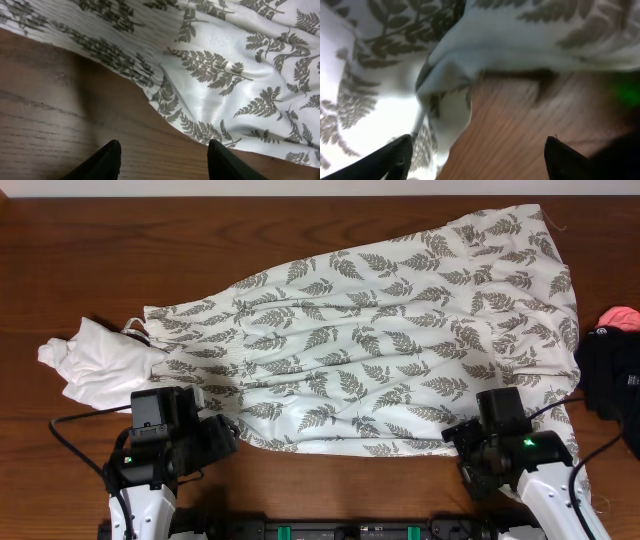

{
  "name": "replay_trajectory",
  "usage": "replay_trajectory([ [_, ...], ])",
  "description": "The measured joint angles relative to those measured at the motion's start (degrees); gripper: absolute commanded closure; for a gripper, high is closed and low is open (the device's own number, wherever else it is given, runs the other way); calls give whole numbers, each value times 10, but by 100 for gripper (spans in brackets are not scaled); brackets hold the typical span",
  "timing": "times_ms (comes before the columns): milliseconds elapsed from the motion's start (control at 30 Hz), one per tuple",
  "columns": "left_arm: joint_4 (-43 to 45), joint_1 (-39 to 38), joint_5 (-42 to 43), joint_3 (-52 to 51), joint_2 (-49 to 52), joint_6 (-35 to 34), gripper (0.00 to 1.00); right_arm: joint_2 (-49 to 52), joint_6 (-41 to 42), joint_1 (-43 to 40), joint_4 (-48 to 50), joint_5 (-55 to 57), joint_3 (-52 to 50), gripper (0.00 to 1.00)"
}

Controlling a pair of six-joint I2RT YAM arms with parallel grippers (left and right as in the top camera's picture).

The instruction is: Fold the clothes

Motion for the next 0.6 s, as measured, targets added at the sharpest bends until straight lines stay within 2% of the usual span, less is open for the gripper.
replay_trajectory([
  [267, -5, 0, 0, 0, 0, 0, 44, 76, -17, -1, 73, 4, -9, 27],
  [367, -5, 0, 0, 0, 0, 0, 44, 101, -30, -11, 86, -2, -7, 41],
  [467, -5, 0, 0, 0, 0, 0, 44, 113, -47, -30, 105, -9, -3, 65],
  [533, -5, 0, 0, 0, 0, 0, 44, 123, -57, -40, 117, -12, -1, 89],
  [567, -5, 0, 0, 0, 0, 0, 44, 126, -61, -45, 124, -11, 0, 98],
  [600, -6, 0, 0, 0, 0, 1, 43, 129, -71, -48, 129, -11, -1, 99],
])
